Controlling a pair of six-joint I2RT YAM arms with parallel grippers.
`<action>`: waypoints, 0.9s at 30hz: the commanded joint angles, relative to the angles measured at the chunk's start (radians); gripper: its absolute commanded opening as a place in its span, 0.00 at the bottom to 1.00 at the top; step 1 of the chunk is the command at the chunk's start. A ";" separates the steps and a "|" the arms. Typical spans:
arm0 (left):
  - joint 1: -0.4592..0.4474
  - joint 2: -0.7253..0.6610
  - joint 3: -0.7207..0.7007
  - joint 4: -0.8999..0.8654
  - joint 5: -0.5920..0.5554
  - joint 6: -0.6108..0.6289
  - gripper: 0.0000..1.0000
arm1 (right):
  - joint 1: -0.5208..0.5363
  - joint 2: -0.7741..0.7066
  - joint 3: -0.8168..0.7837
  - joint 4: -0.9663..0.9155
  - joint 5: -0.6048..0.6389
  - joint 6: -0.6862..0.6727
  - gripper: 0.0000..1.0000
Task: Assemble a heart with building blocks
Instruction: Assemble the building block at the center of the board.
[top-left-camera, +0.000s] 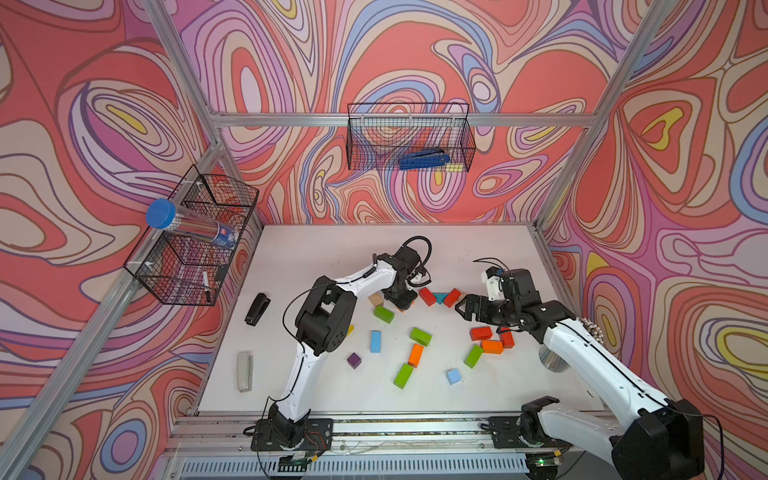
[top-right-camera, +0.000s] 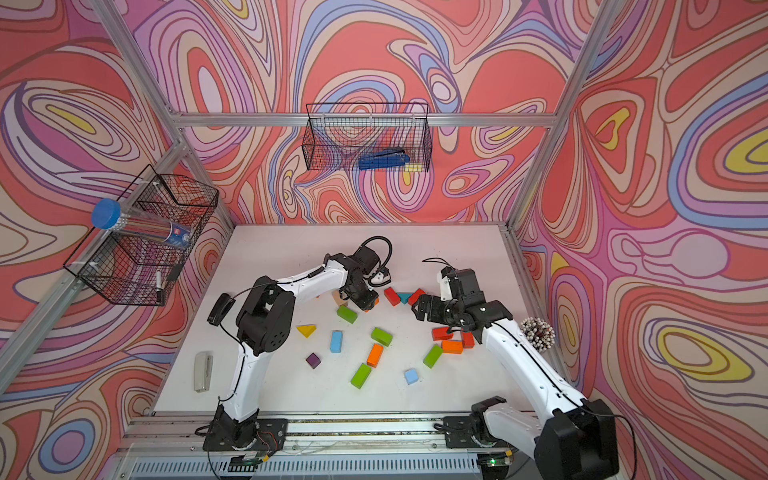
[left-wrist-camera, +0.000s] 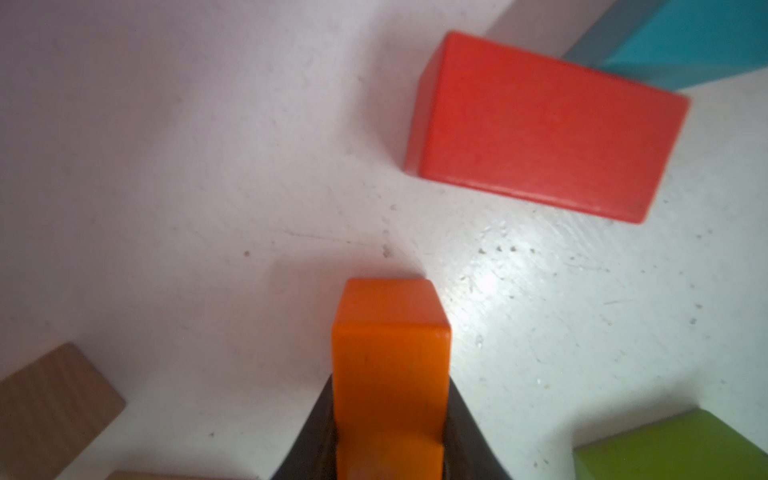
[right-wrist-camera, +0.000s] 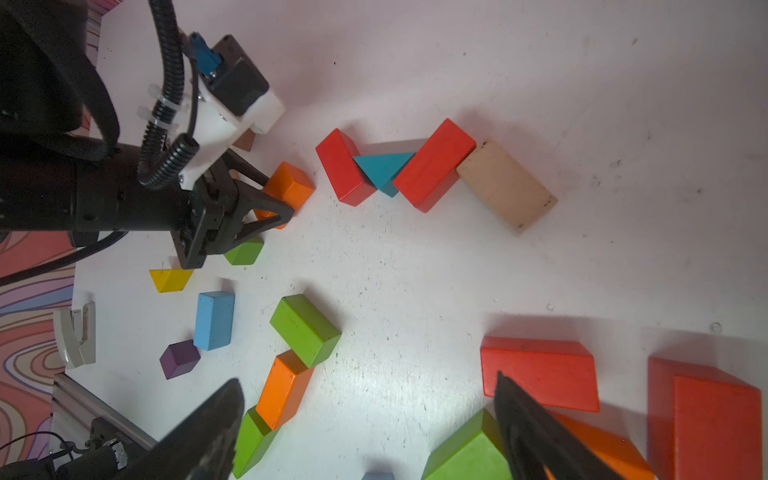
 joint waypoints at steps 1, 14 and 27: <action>-0.010 0.027 0.028 -0.051 0.010 0.044 0.12 | 0.006 0.003 -0.008 0.007 0.013 -0.011 0.95; -0.028 0.068 0.082 -0.035 -0.026 0.055 0.14 | 0.005 0.009 -0.005 0.002 0.013 -0.011 0.95; -0.054 0.110 0.136 -0.054 -0.067 0.081 0.15 | 0.006 0.016 -0.005 0.004 0.013 -0.011 0.95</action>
